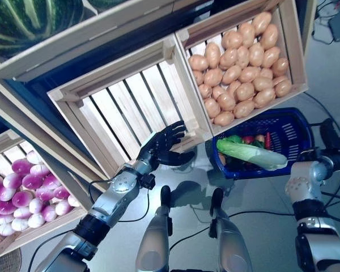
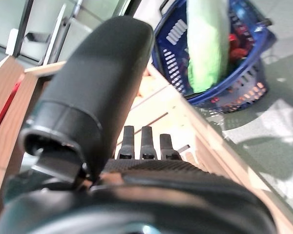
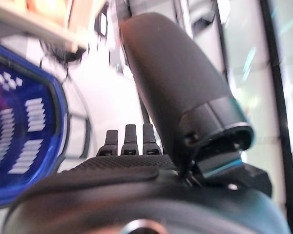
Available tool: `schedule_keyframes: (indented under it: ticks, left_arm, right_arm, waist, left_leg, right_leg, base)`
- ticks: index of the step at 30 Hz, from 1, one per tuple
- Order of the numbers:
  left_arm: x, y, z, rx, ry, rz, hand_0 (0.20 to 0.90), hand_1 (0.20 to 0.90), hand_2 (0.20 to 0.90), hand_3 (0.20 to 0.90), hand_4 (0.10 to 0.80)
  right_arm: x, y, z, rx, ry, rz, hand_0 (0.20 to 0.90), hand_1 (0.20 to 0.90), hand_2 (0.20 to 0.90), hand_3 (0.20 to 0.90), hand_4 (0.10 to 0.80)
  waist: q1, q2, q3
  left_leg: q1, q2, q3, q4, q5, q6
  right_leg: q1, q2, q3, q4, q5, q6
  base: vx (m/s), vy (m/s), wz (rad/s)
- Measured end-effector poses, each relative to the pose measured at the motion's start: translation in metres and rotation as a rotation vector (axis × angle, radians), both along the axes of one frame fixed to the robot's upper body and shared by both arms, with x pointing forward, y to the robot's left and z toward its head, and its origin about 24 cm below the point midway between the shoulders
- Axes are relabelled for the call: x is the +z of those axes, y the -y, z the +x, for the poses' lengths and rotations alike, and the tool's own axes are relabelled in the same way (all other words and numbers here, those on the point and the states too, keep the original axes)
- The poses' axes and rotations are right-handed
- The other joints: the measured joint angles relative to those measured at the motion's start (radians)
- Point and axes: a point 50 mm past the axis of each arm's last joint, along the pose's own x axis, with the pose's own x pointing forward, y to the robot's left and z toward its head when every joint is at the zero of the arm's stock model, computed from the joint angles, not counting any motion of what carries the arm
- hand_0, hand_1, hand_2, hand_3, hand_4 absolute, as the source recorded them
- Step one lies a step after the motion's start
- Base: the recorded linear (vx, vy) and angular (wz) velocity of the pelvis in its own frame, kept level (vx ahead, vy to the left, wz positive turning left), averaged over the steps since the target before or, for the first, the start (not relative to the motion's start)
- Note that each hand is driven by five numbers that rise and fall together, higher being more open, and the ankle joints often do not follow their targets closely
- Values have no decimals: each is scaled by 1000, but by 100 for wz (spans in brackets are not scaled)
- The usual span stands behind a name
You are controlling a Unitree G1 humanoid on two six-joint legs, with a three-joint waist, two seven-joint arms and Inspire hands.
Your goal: Put vegetables into the basket
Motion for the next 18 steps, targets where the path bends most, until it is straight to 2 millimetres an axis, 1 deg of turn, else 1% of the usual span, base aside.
schedule_keyframes:
  ticks: [1, 2, 3, 4, 5, 6, 7, 8, 10, 12, 14, 15, 17, 18]
  left_arm:
    - [-1, 0, 0, 4, -4, -1, 900, 900, 900, 900, 800]
    - [-3, -2, -1, 19, -12, -14, 900, 900, 900, 900, 800]
    - [-4, -4, -2, 28, -16, -21, 900, 900, 900, 900, 800]
    - [-6, -6, -2, 48, -29, -34, 900, 900, 900, 900, 800]
    - [-13, -8, -2, 69, -66, -45, 900, 900, 900, 900, 800]
    - [-20, -12, -4, 84, -93, -32, 900, 900, 900, 900, 800]
    - [-26, -15, -5, 98, -114, -23, 900, 900, 900, 900, 800]
    - [-34, -19, -7, 113, -144, -11, 900, 900, 900, 900, 800]
    - [-49, -23, -14, 136, -203, 1, 900, 900, 900, 900, 800]
    - [-65, -24, -21, 146, -264, 7, 900, 900, 900, 900, 800]
    - [-81, -26, -28, 151, -320, 26, 900, 900, 900, 900, 800]
    - [-87, -26, -30, 153, -340, 32, 900, 900, 900, 900, 800]
    - [-107, -29, -42, 160, -417, 52, 900, 900, 900, 900, 800]
    - [-121, -31, -51, 158, -466, 79, 900, 900, 900, 900, 800]
  right_arm:
    - [-4, -3, -2, 19, -13, -29, 900, 900, 900, 900, 800]
    - [-12, -12, -6, 81, -34, -76, 900, 900, 900, 900, 800]
    - [-15, -17, -8, 110, -39, -88, 900, 900, 900, 900, 800]
    - [-23, -26, -14, 169, -66, -137, 900, 900, 900, 900, 800]
    - [-35, -37, -21, 265, -120, -230, 900, 900, 900, 900, 800]
    - [-47, -46, -24, 342, -184, -288, 900, 900, 900, 900, 800]
    - [-55, -53, -26, 397, -220, -316, 900, 900, 900, 900, 800]
    - [-65, -62, -30, 474, -268, -352, 900, 900, 900, 900, 800]
    - [-87, -76, -39, 617, -355, -398, 900, 900, 900, 900, 800]
    - [-108, -89, -48, 733, -434, -393, 900, 900, 900, 900, 800]
    - [-127, -100, -56, 866, -548, -477, 900, 900, 900, 900, 800]
    - [-133, -102, -60, 906, -579, -481, 900, 900, 900, 900, 800]
    - [-157, -107, -75, 1013, -695, -470, 900, 900, 900, 900, 800]
    - [-172, -106, -86, 1063, -777, -471, 900, 900, 900, 900, 800]
  waist:
    - [0, -4, -5]
    - [-3, -19, -18]
    - [-6, -25, -22]
    - [-9, -35, -28]
    - [-13, -40, -36]
    - [-21, -50, -65]
    - [-21, -57, -89]
    - [-29, -64, -130]
    - [-39, -66, -181]
    - [-47, -65, -229]
    - [-49, -61, -269]
    - [-49, -59, -279]
    - [-50, -50, -300]
    - [-50, -42, -314]
  left_leg:
    - [13, 0, 1, -8, 1, -1]
    - [38, 1, 6, -23, 1, -1]
    - [50, 1, 9, -31, 2, -2]
    - [73, 3, 13, -41, 3, -2]
    - [118, 4, 14, -57, 2, -1]
    - [139, 4, 18, -76, 2, -1]
    - [147, 4, 22, -86, 2, -2]
    - [150, 4, 25, -98, 3, -2]
    - [189, 6, 28, -123, 6, -5]
    - [206, 8, 32, -124, 0, -6]
    - [209, 9, 37, -124, -1, -6]
    - [210, 10, 38, -124, -1, -6]
    - [223, 12, 39, -124, -1, -6]
    - [232, 13, 40, -125, -3, -5]
  right_leg:
    - [12, 1, -1, -5, 0, 0]
    - [33, 3, -1, -18, 0, 1]
    - [43, 4, 0, -23, 0, 1]
    - [63, 4, 1, -32, 1, 2]
    - [109, 6, -5, -47, 1, 2]
    - [125, 7, -4, -64, 1, 3]
    - [132, 8, -4, -75, 2, 5]
    - [136, 9, -3, -91, 4, 8]
    - [166, 16, -2, -102, 4, 8]
    - [181, 17, -1, -103, -5, 9]
    - [182, 17, -1, -103, -6, 10]
    - [183, 17, 0, -103, -6, 10]
    - [196, 16, -1, -104, -7, 9]
    - [205, 16, -2, -104, -10, 7]
  base:
    - [61, 59, -7]
    - [50, 54, -6]
    - [83, 66, -10]
    - [127, 81, -4]
    - [127, 75, -7]
    - [103, 70, -9]
    - [63, 44, -12]
    - [81, 48, -5]
    - [75, 47, -5]
    - [28, 48, -6]
    - [27, 36, -4]
    - [42, 27, -4]
    - [42, 21, -1]
    - [0, 0, 0]
